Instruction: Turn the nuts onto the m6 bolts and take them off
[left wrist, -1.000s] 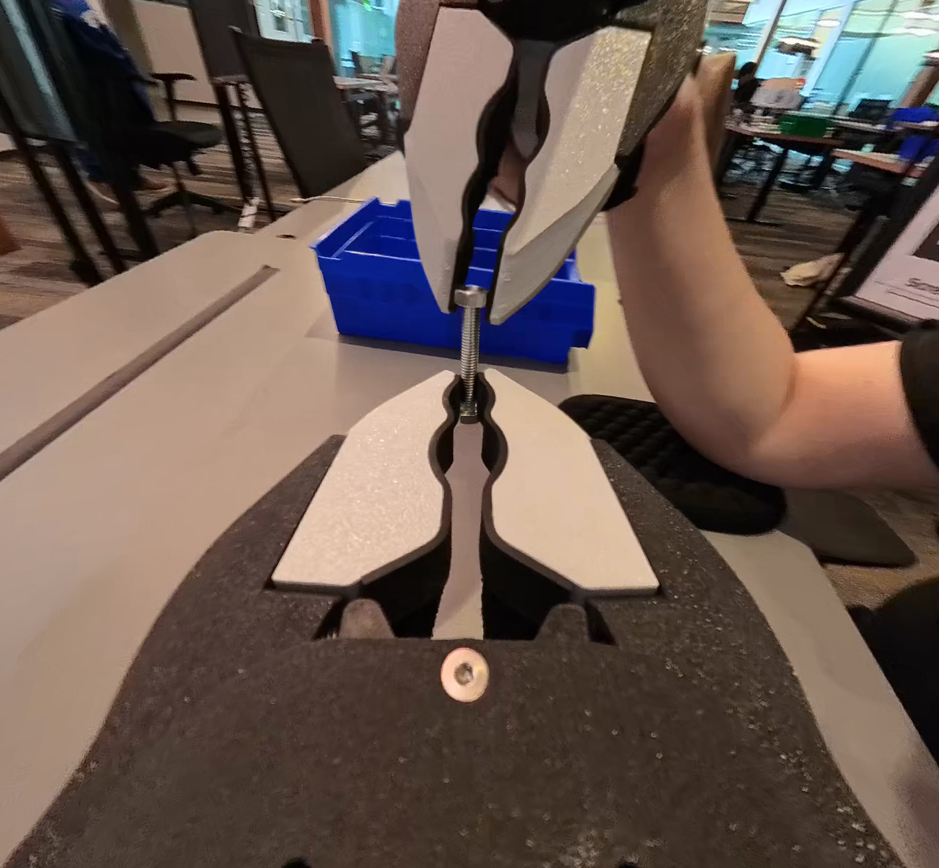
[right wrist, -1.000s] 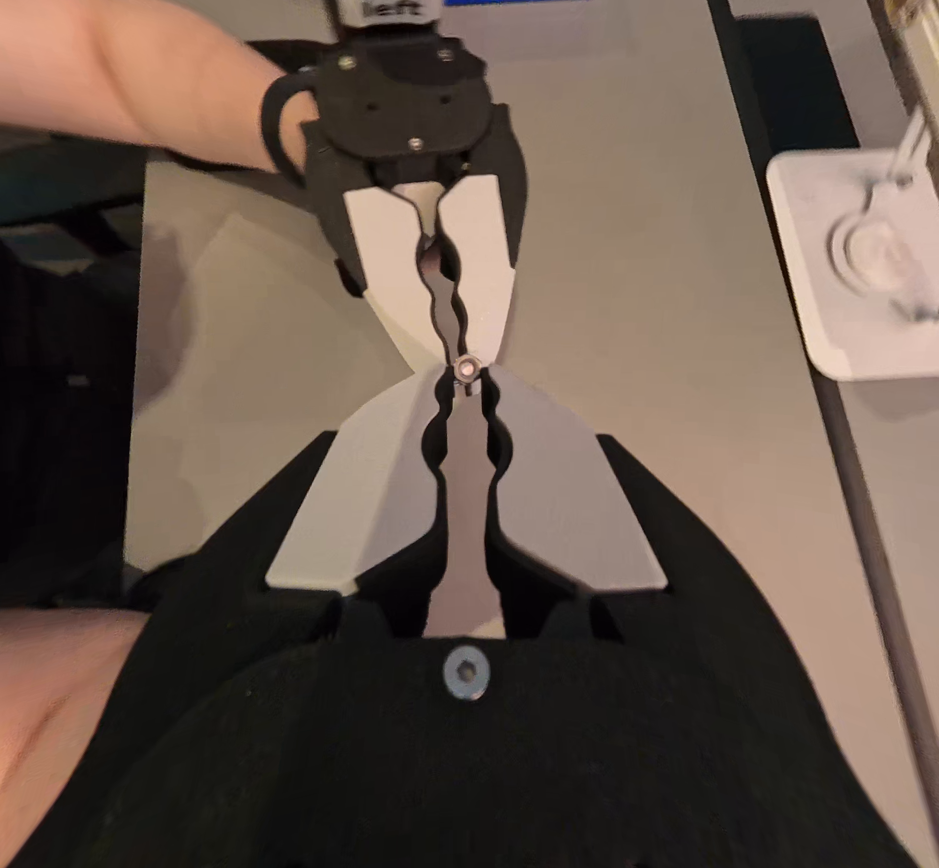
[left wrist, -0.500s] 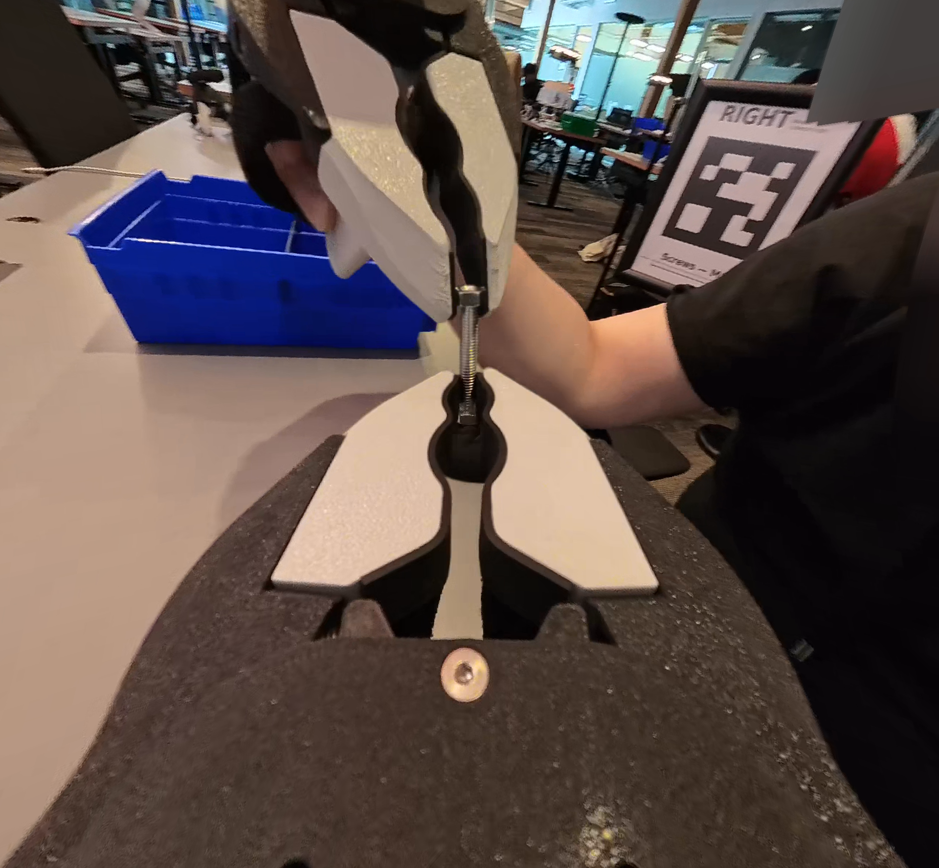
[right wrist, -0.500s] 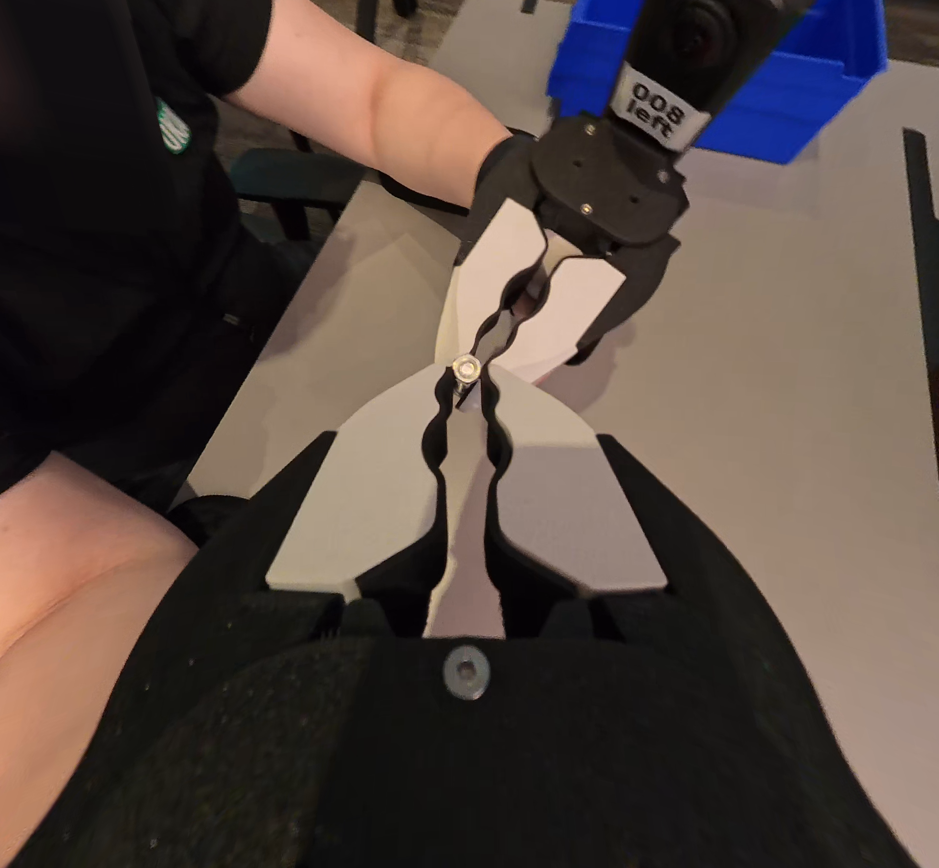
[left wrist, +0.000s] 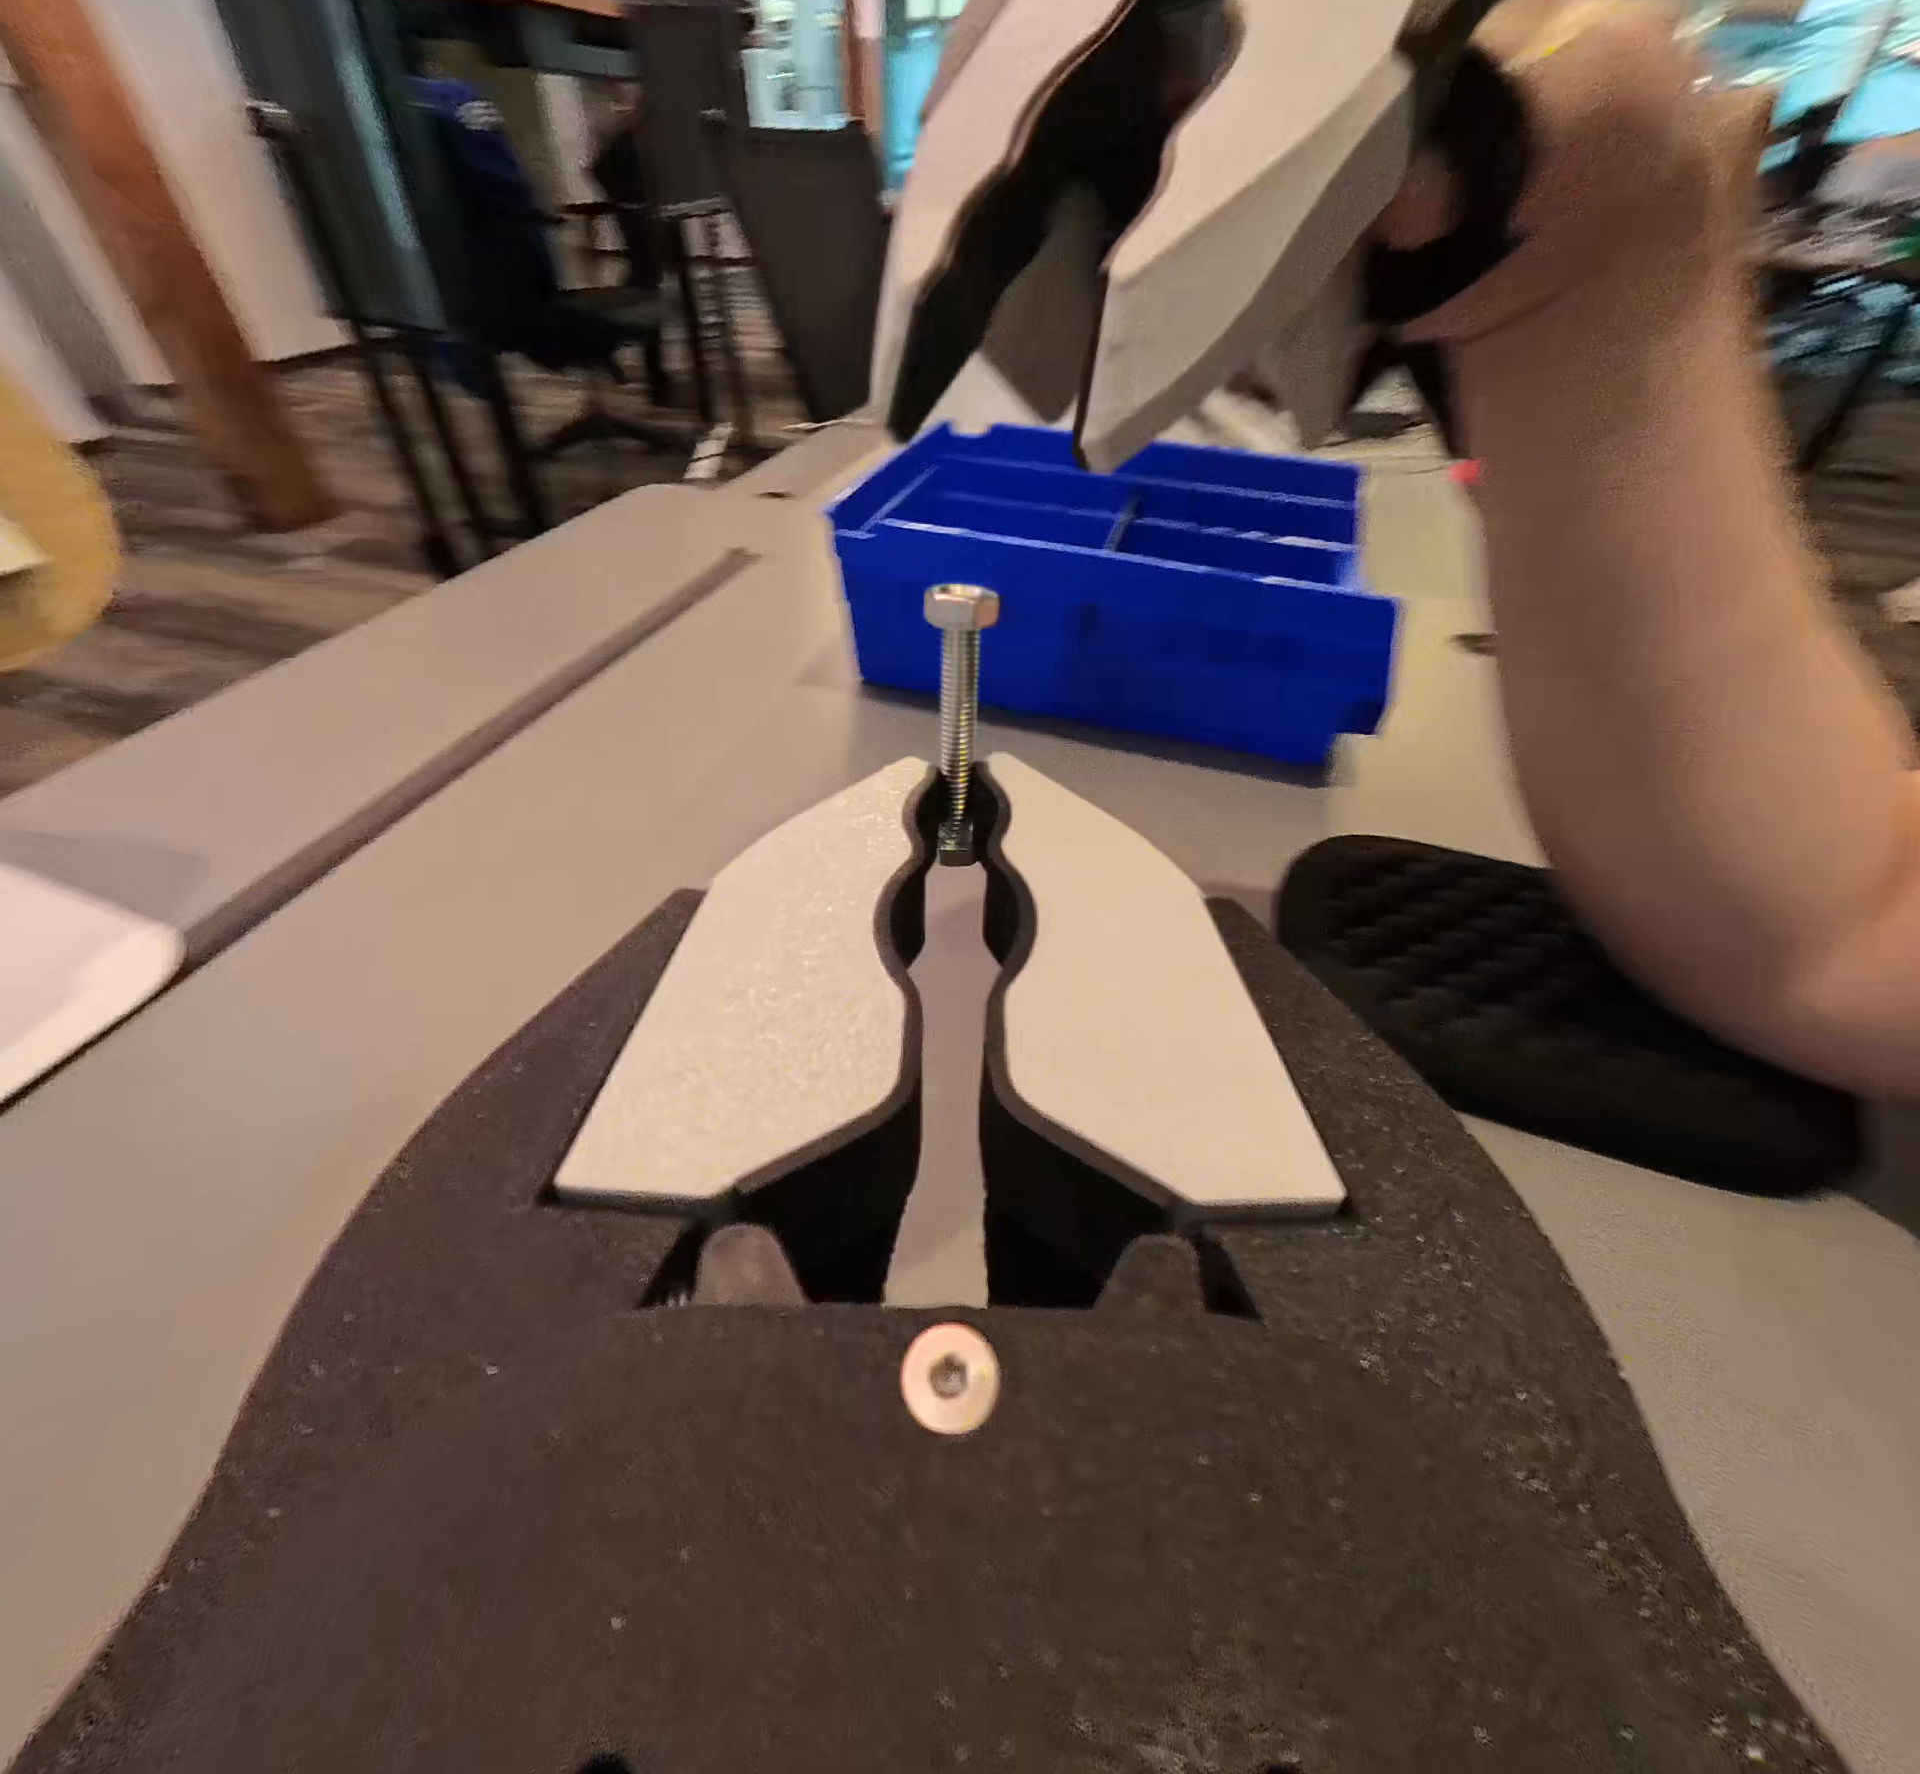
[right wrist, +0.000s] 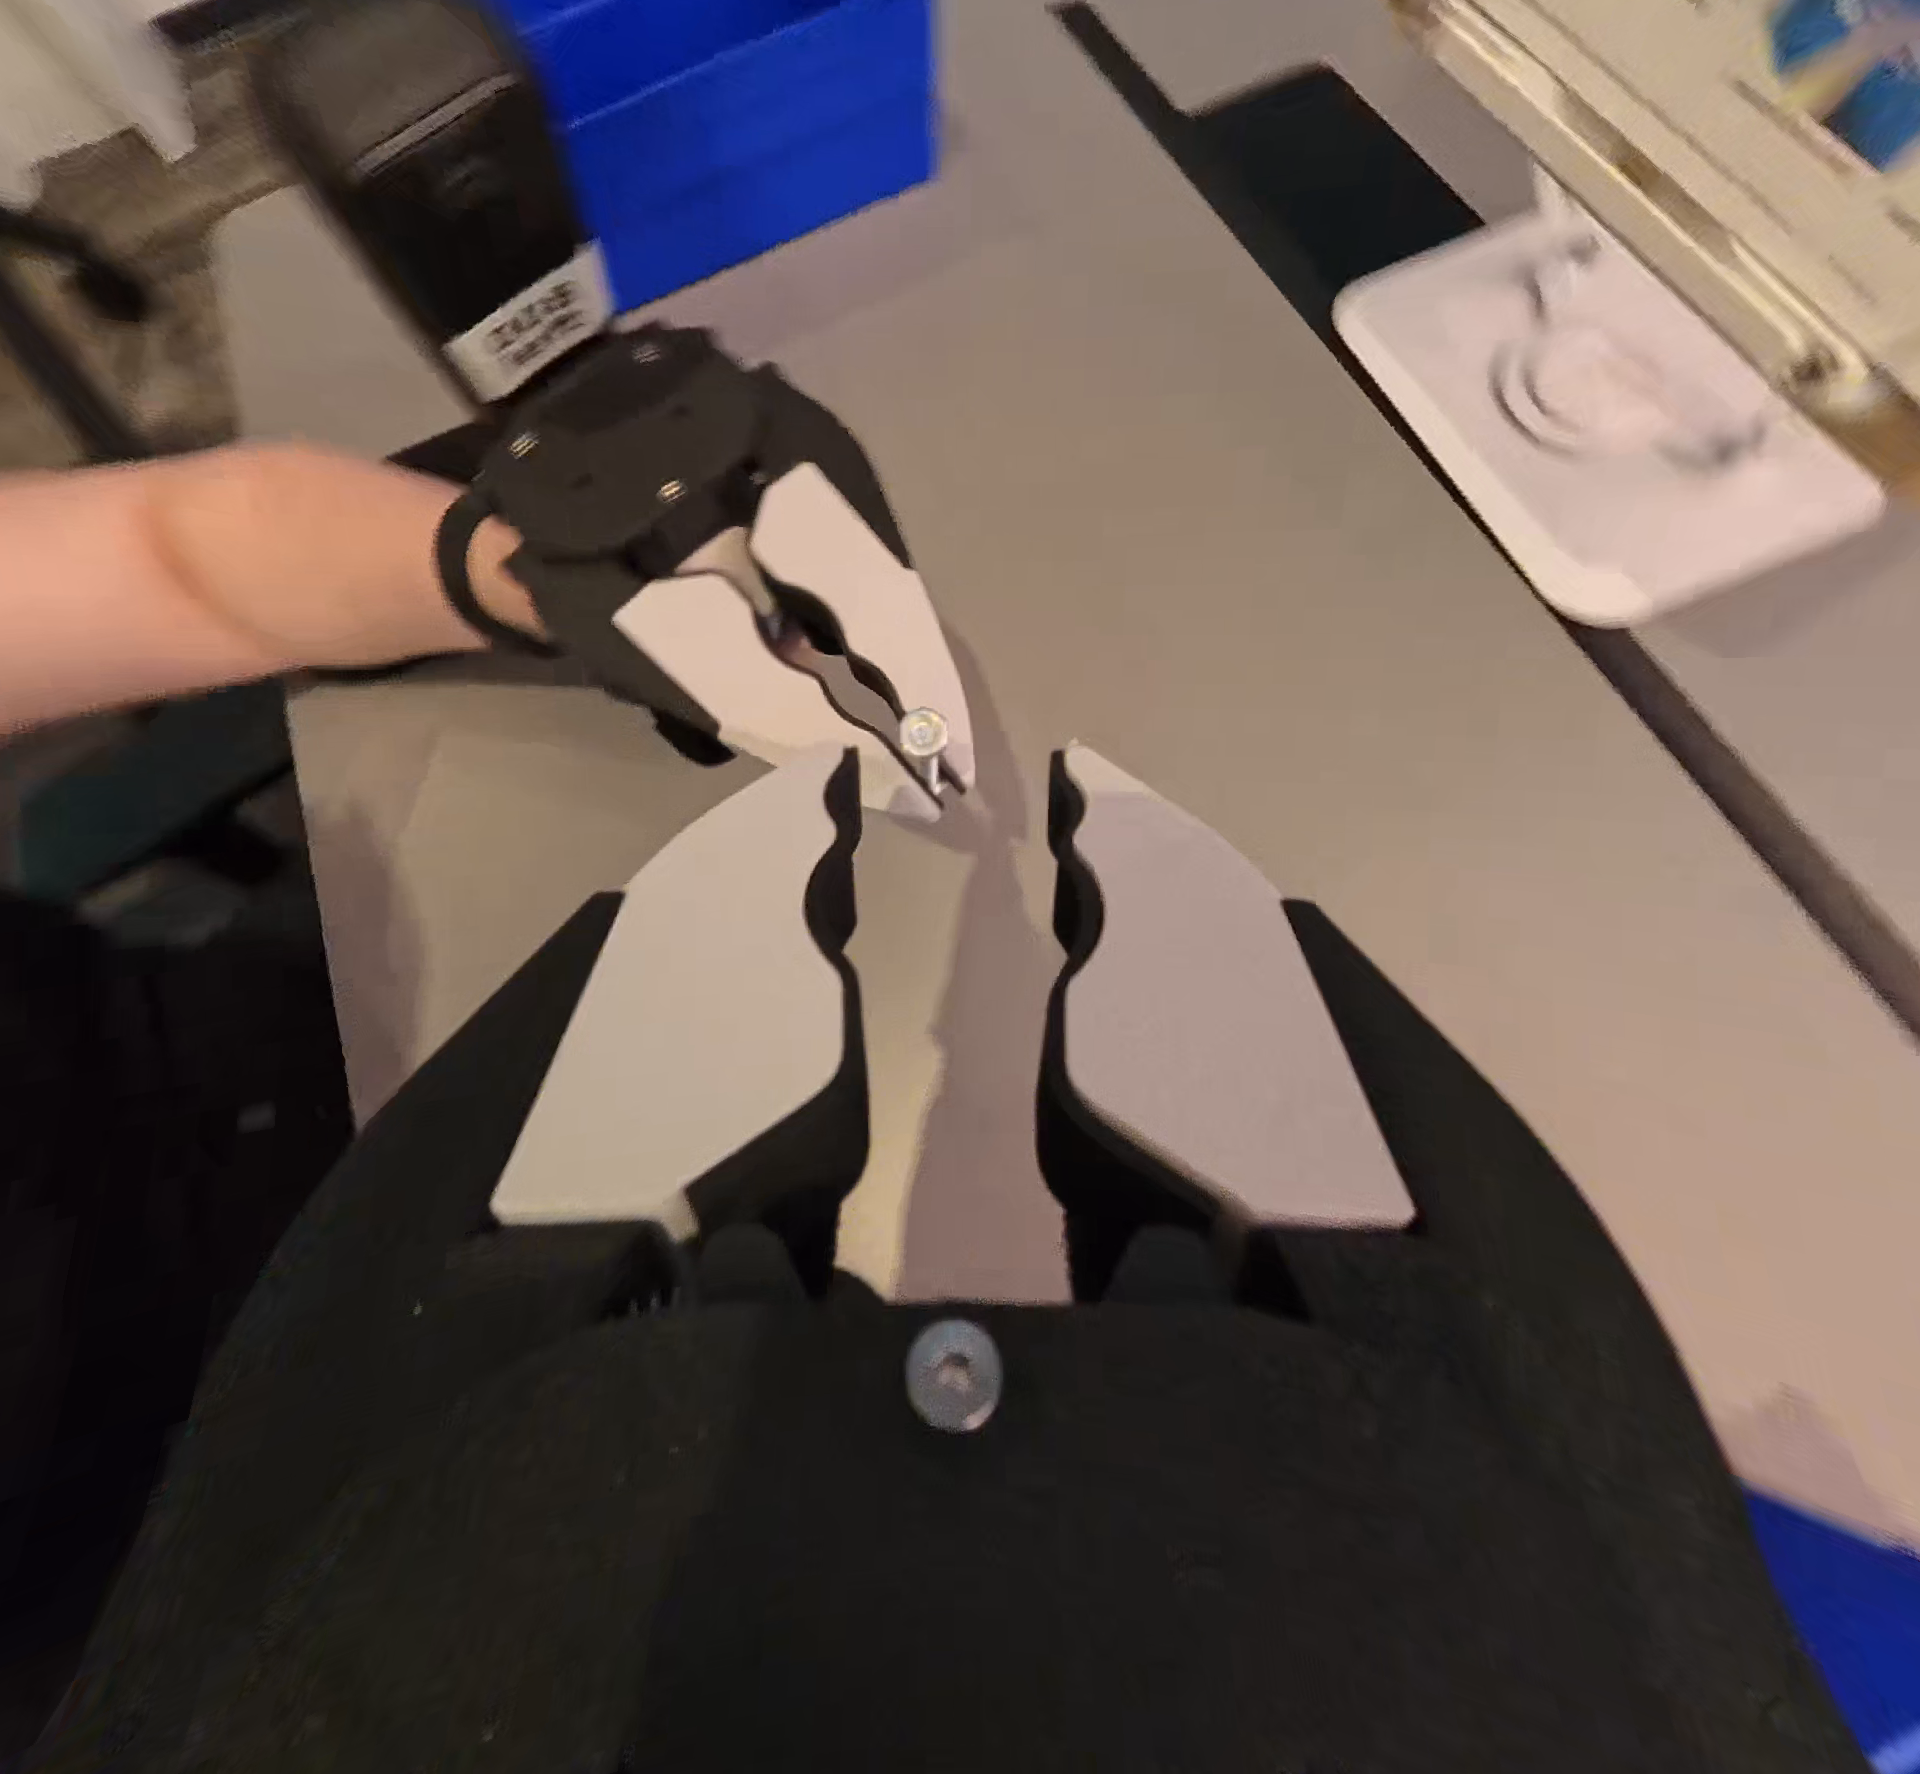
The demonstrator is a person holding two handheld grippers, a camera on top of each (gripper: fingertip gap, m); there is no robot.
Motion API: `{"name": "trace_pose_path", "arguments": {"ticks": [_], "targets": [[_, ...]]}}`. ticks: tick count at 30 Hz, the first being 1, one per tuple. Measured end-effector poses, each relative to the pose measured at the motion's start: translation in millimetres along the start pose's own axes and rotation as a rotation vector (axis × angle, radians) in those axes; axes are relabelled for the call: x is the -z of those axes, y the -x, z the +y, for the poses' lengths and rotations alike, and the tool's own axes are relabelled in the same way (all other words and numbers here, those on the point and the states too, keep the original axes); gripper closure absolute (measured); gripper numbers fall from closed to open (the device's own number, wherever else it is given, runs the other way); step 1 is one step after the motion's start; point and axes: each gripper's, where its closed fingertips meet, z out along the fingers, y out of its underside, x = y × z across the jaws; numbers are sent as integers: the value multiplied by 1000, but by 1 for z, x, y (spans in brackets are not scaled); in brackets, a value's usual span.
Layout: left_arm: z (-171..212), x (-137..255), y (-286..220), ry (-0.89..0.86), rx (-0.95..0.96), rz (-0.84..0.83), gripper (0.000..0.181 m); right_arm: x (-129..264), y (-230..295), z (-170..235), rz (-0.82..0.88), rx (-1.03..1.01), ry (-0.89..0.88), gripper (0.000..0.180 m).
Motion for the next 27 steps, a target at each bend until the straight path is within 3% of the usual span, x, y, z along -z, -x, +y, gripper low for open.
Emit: {"name": "trace_pose_path", "arguments": {"ticks": [4, 10, 27], "targets": [[8, -2, 14, 62, -105, -168, 176, -8, -3, 0, 129, -154, 45, 146], [12, 0, 24, 103, -159, -280, 176, -25, -6, 6, 217, -186, 121, 147], [12, 2, 27, 109, -167, -301, 176, -35, -11, 12, 185, -241, 145, 164]]}}
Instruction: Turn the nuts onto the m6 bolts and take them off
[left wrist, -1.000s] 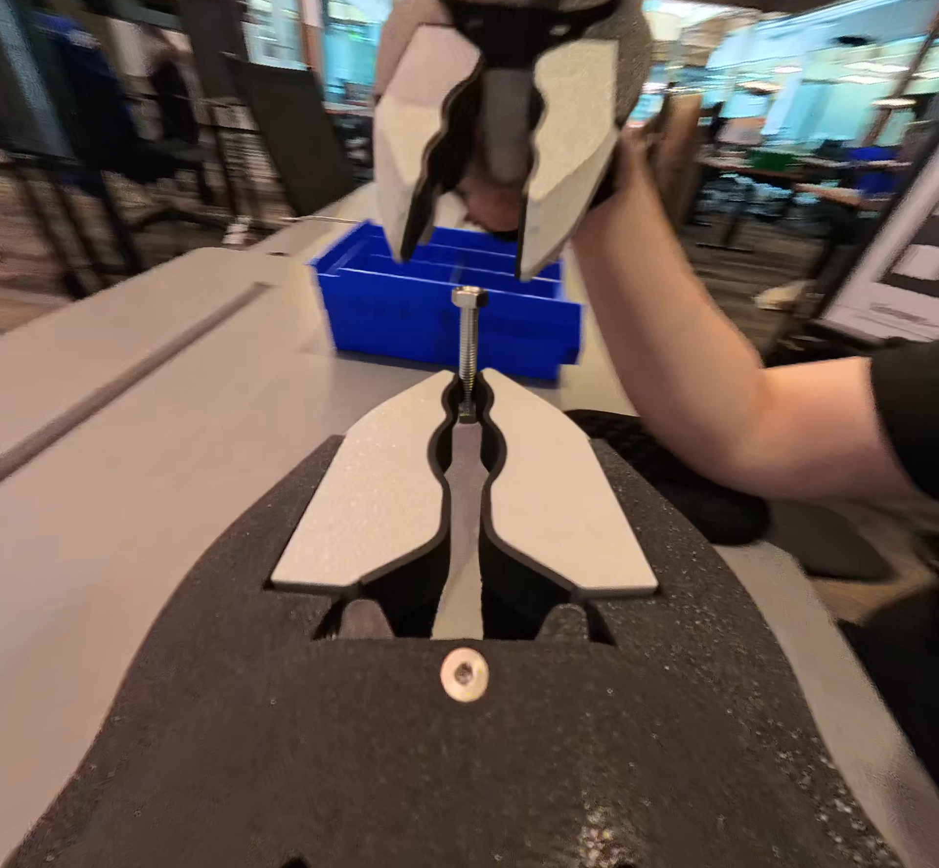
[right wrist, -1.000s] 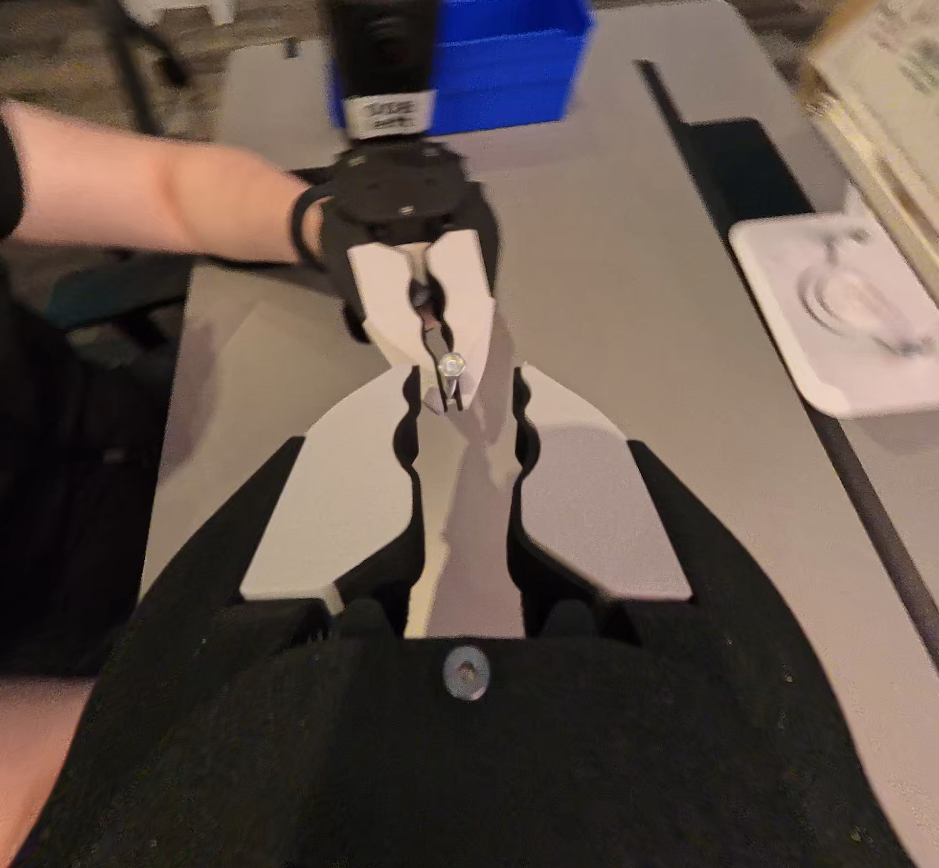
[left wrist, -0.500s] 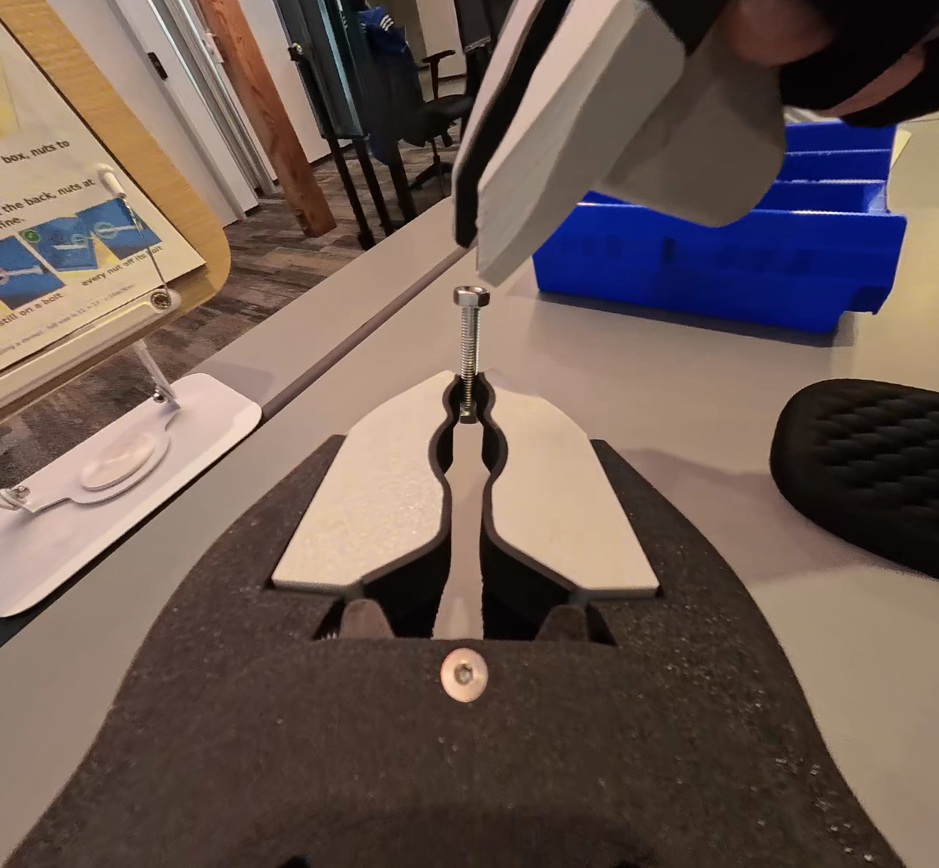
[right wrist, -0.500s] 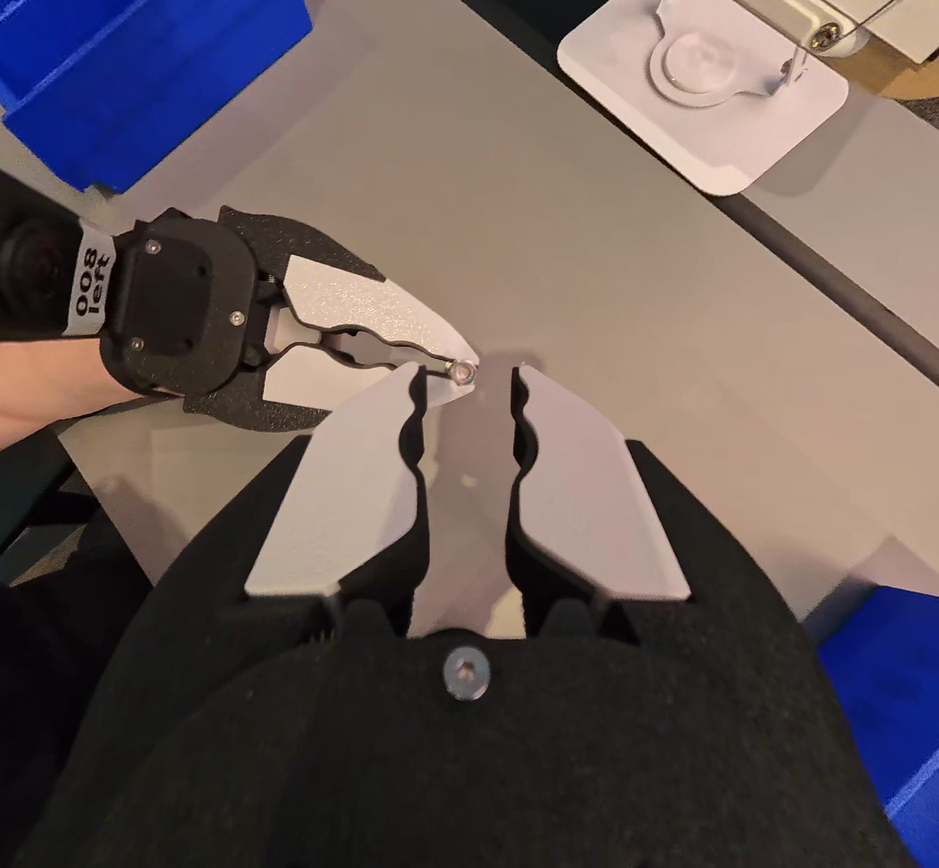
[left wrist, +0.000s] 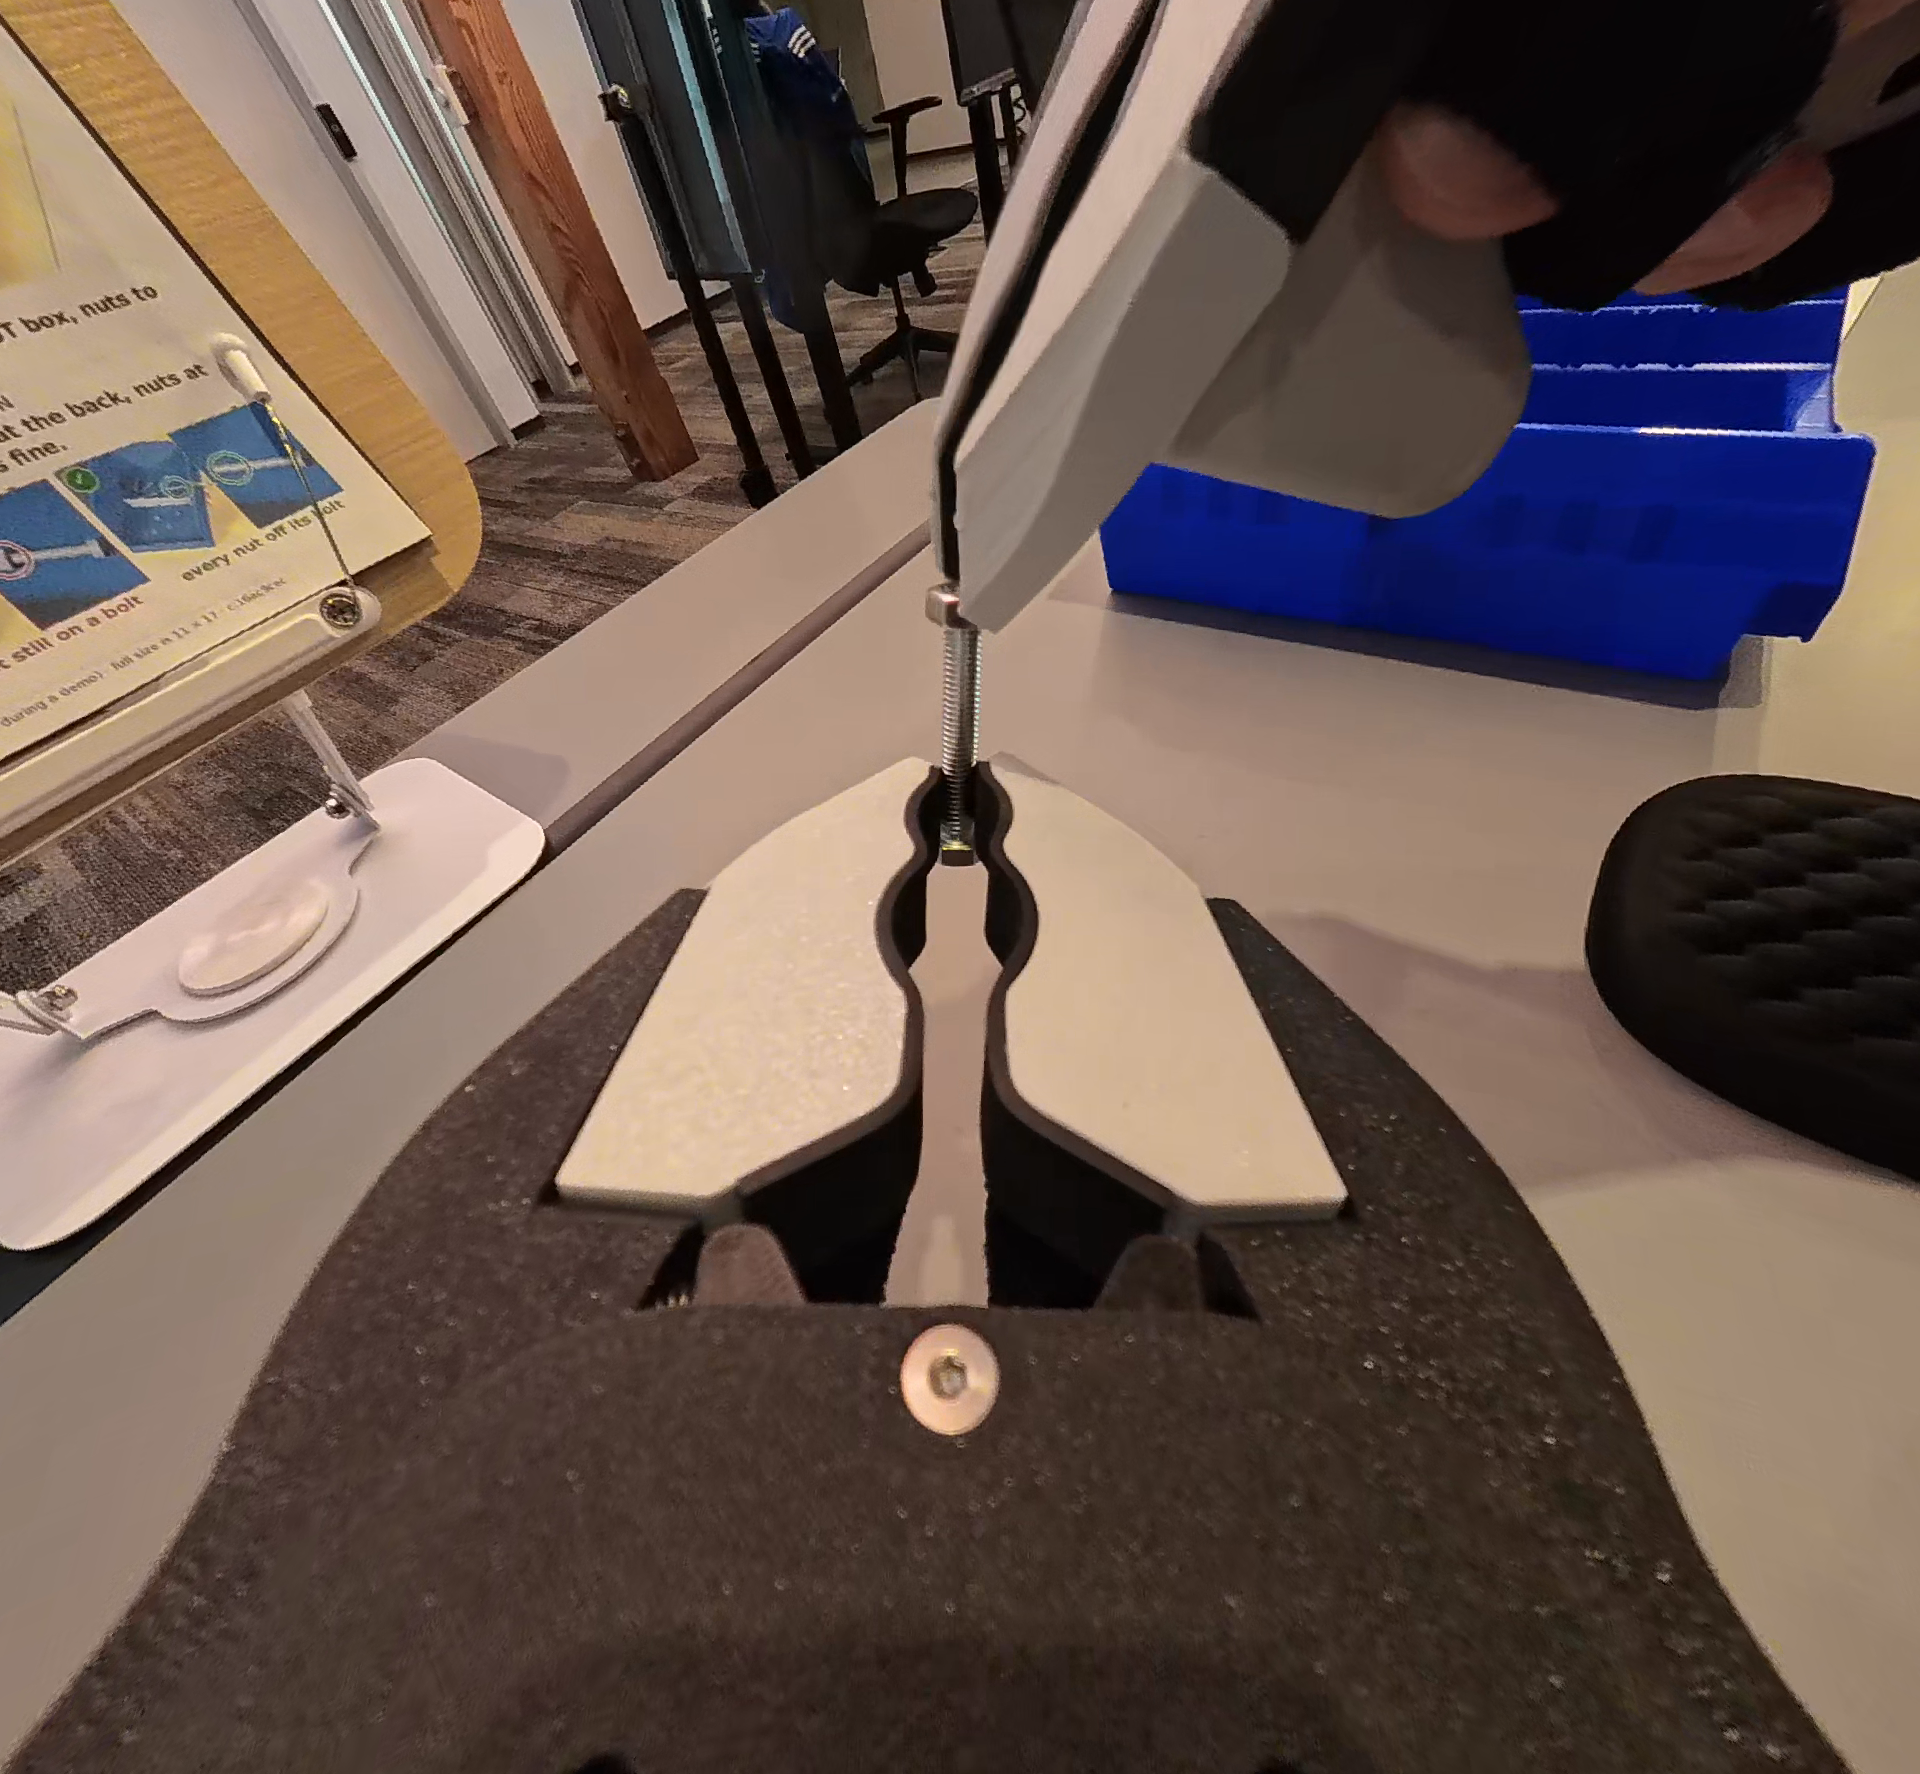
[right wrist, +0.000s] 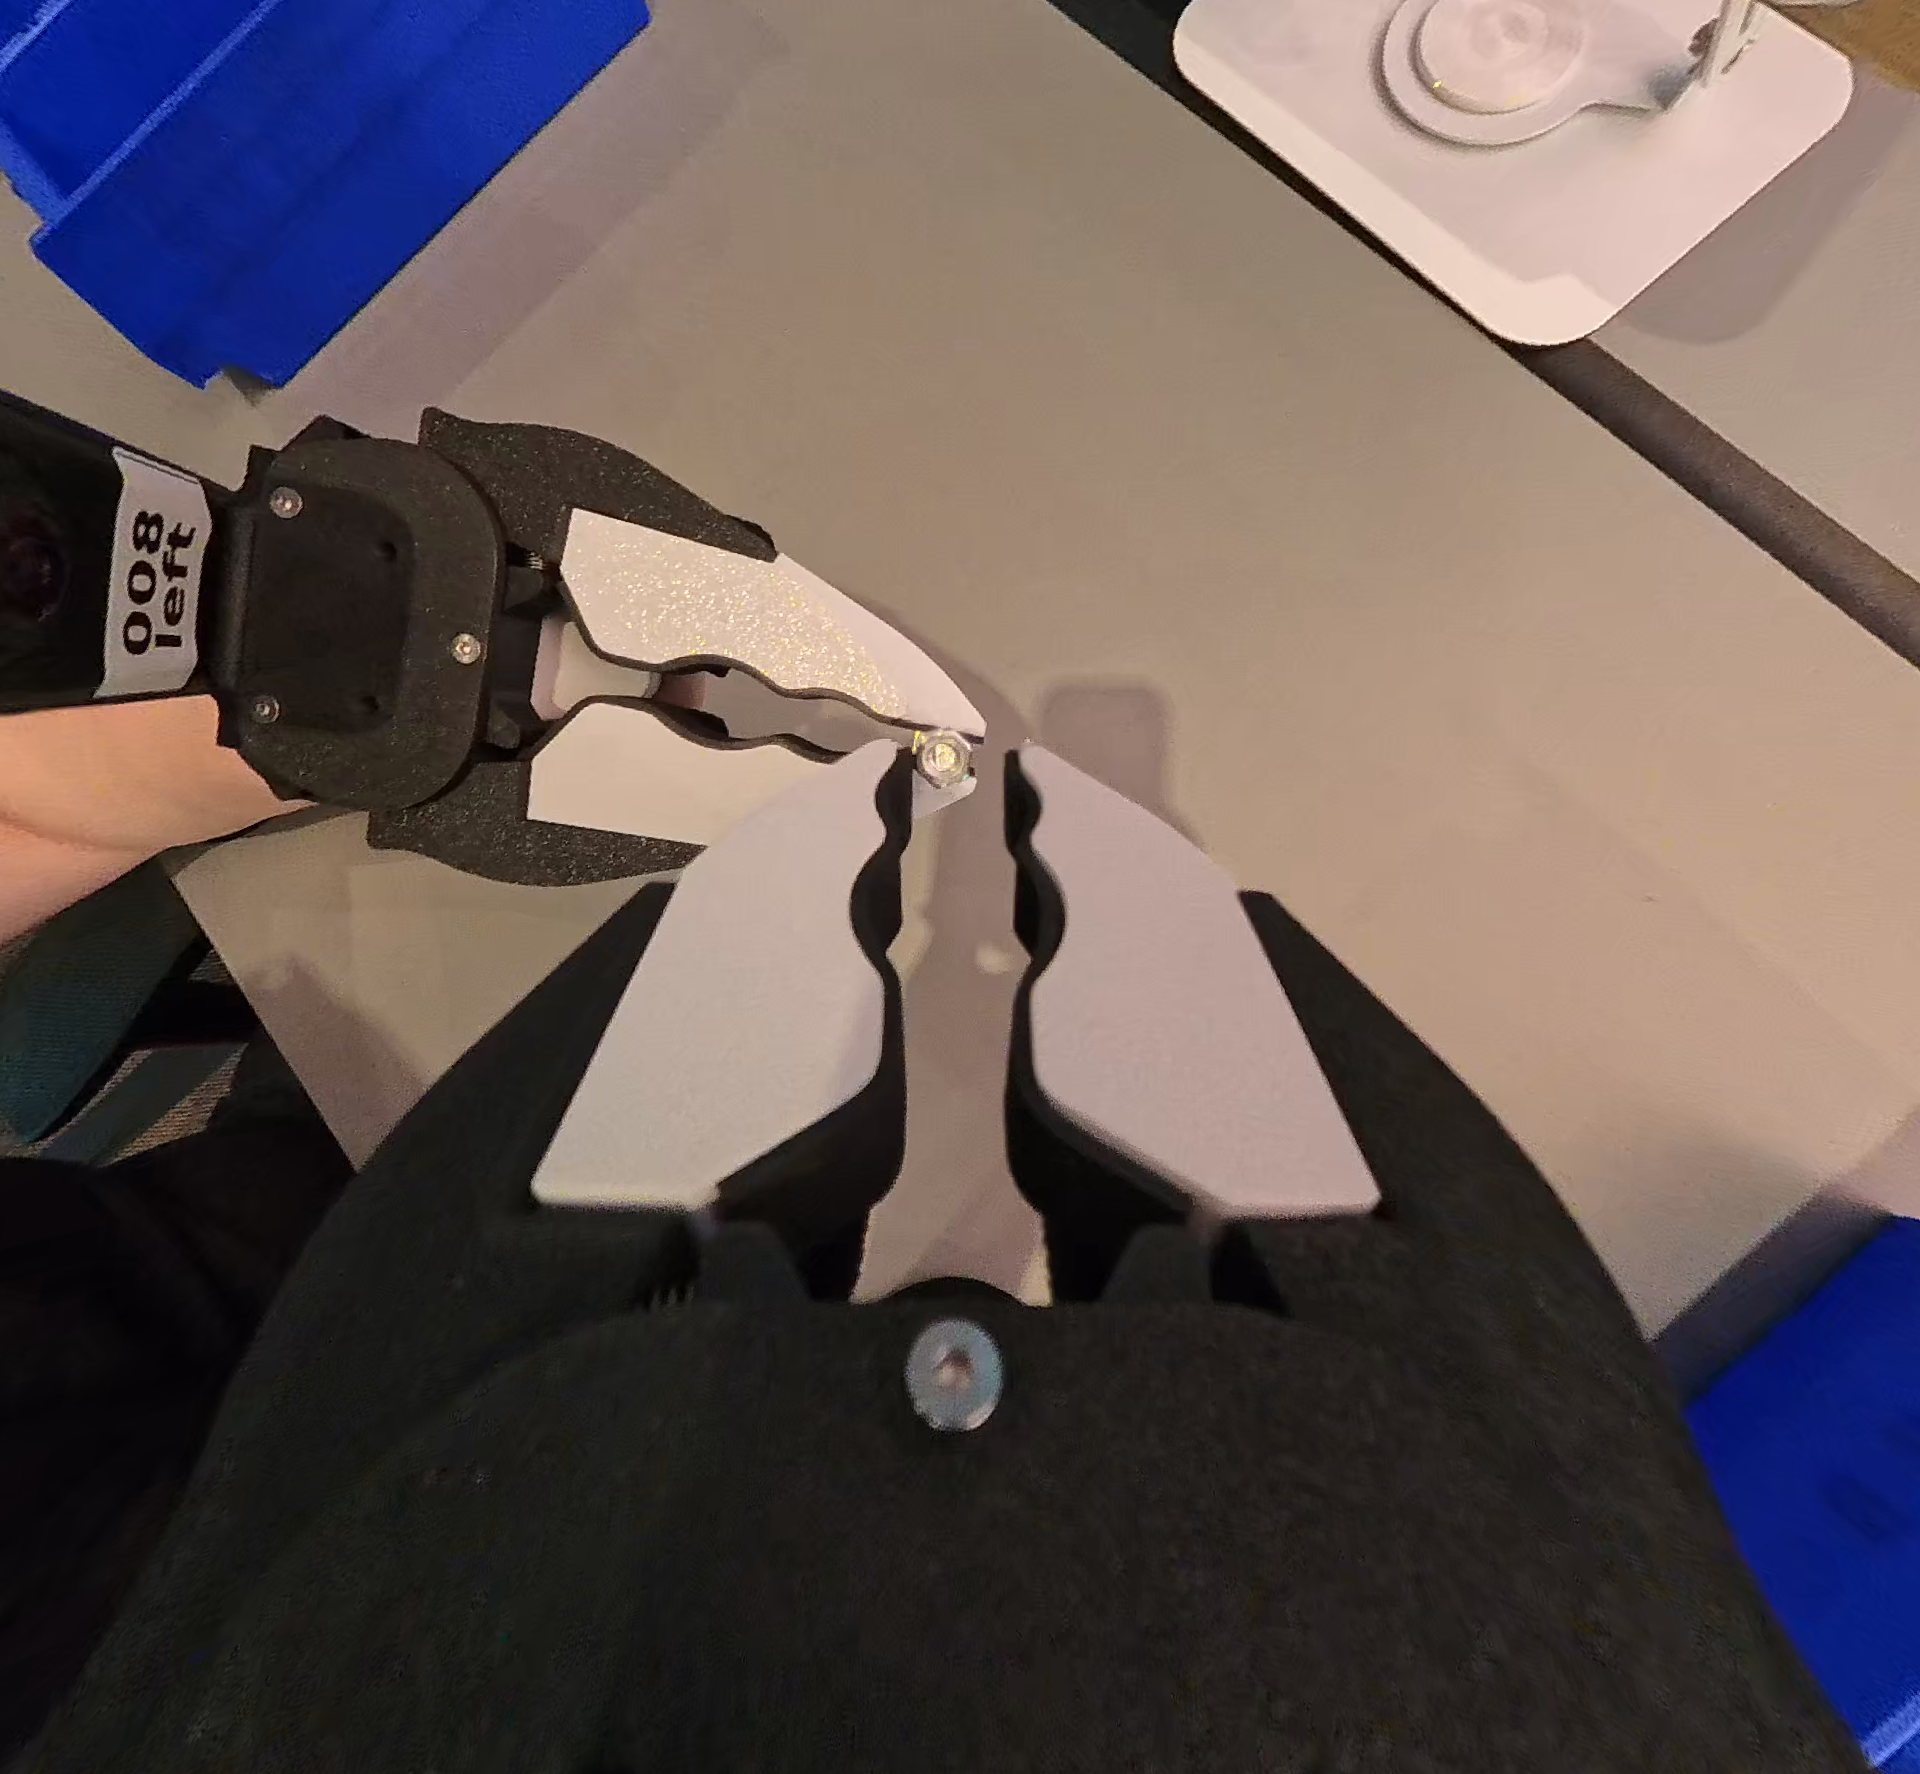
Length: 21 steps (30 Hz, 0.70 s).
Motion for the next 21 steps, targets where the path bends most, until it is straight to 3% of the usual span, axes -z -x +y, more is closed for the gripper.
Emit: {"name": "trace_pose_path", "arguments": {"ticks": [8, 13, 18, 21], "targets": [[-5, 3, -5, -18, 32, 78, 176, 4, 7, 2, -75, 77, 9, 170], [-14, 12, -31, -21, 107, 354, 176, 21, 20, 14, -256, 232, 9, 170], [-20, 33, -59, -4, 151, 632, 176, 34, 43, 27, -422, 571, -62, 170], [-22, 47, -75, 2, 179, 788, 176, 41, 58, 35, -542, 640, -75, 170]]}}
